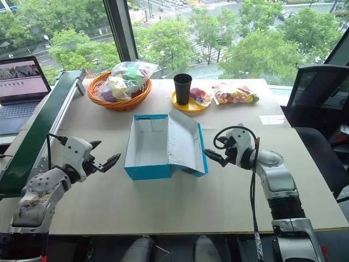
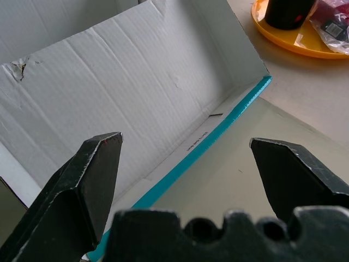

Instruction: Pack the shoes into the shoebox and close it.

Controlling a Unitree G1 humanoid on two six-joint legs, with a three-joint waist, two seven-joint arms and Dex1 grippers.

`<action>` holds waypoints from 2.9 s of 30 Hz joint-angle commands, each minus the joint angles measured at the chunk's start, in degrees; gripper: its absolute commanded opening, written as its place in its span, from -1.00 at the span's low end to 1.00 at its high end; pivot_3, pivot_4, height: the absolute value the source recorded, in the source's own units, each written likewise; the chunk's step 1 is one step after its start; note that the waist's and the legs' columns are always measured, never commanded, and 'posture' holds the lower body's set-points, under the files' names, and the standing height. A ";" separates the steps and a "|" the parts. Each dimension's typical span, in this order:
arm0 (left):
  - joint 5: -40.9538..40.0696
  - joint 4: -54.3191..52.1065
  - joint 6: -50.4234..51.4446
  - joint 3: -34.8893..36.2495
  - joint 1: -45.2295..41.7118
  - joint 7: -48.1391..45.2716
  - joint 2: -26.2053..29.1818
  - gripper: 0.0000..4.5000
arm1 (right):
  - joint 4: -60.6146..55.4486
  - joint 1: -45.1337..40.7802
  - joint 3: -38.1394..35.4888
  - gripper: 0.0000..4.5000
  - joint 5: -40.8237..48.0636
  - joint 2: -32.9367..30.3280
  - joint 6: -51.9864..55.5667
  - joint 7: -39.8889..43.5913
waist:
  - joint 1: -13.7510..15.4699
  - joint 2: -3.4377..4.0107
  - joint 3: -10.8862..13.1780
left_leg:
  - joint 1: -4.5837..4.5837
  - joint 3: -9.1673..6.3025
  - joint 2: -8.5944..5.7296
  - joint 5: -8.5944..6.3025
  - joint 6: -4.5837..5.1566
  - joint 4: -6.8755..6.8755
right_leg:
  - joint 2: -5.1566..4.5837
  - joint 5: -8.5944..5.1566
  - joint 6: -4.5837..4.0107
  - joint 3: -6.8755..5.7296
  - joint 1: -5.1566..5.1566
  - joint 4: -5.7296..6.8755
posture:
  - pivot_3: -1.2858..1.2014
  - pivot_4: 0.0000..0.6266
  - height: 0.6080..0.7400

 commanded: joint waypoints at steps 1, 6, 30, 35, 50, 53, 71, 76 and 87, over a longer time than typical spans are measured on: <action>-1.99 -1.53 -0.97 1.57 -0.50 -0.04 -0.94 1.00 | -4.28 -0.31 -0.76 0.98 2.03 0.64 1.94 -0.07 | -0.01 0.00 0.00 | 0.00 0.00 0.00 0.00 0.00 0.00 | 0.00 0.00 0.00 0.00 0.00 0.00 | 0.03 -0.52 1.00; -4.80 -1.54 0.84 4.60 -1.47 1.61 -2.69 1.00 | -4.83 -1.94 -0.62 0.98 2.24 2.24 3.03 -0.52 | -0.02 0.00 0.00 | 0.00 0.00 0.00 0.00 0.00 0.02 | 0.00 0.00 0.00 0.00 -0.01 0.04 | 0.03 -0.52 1.00; 2.40 -5.17 2.35 17.92 0.83 25.93 -5.77 1.00 | 9.48 -19.78 4.61 0.98 2.14 21.51 -6.28 1.35 | 0.12 -0.03 0.01 | 0.14 0.00 -0.01 0.04 -0.08 0.06 | 0.03 0.00 -0.01 0.09 -0.12 0.52 | 0.03 -0.52 1.00; 2.15 -4.17 1.50 16.41 -0.95 24.03 -5.66 1.00 | 8.83 -20.32 4.04 0.98 3.49 22.19 -4.94 2.62 | -0.02 -0.03 0.01 | 0.15 0.00 -0.01 0.05 -0.09 0.07 | 0.03 0.01 -0.02 0.09 -0.14 0.58 | 0.03 -0.52 1.00; 3.05 15.17 -0.77 20.85 -9.25 25.20 -0.88 1.00 | 2.25 -15.26 6.98 0.98 3.30 22.65 -2.92 2.53 | -0.25 -0.04 0.01 | 0.19 0.01 -0.01 0.05 -0.09 0.06 | 0.03 0.00 -0.01 0.09 -0.19 0.67 | 0.03 -0.52 1.00; 2.11 18.86 -3.12 21.78 -10.53 23.57 1.04 1.00 | 1.42 -15.22 7.07 0.98 3.35 22.70 -2.57 2.36 | -0.18 -0.06 0.00 | 0.21 0.00 0.01 0.05 -0.09 0.05 | 0.05 0.00 0.00 0.07 -0.18 0.69 | 0.03 -0.52 1.00; 2.09 59.94 -17.88 22.06 -26.28 13.19 16.71 1.00 | -5.84 -13.10 8.34 0.98 3.96 21.19 2.08 3.08 | -0.12 -0.16 0.01 | 0.22 0.00 0.00 0.06 -0.10 0.00 | 0.05 -0.01 0.01 0.04 -0.21 0.68 | 0.03 -0.52 1.00; 1.74 69.40 -17.80 21.37 -31.26 10.24 19.13 1.00 | -6.87 -12.55 8.30 0.98 3.79 20.92 2.75 2.43 | -0.18 -0.30 0.01 | 0.22 0.00 0.02 0.06 -0.11 0.01 | 0.05 -0.02 0.02 0.01 -0.23 0.71 | 0.03 -0.52 1.00; 0.91 76.85 -17.16 20.70 -35.00 8.90 20.73 1.00 | -7.50 -12.29 7.89 0.98 3.82 19.99 3.28 2.06 | -0.25 -0.40 0.02 | 0.22 0.00 0.03 0.06 -0.11 -0.01 | 0.05 -0.02 0.03 0.01 -0.24 0.73 | 0.03 -0.52 1.00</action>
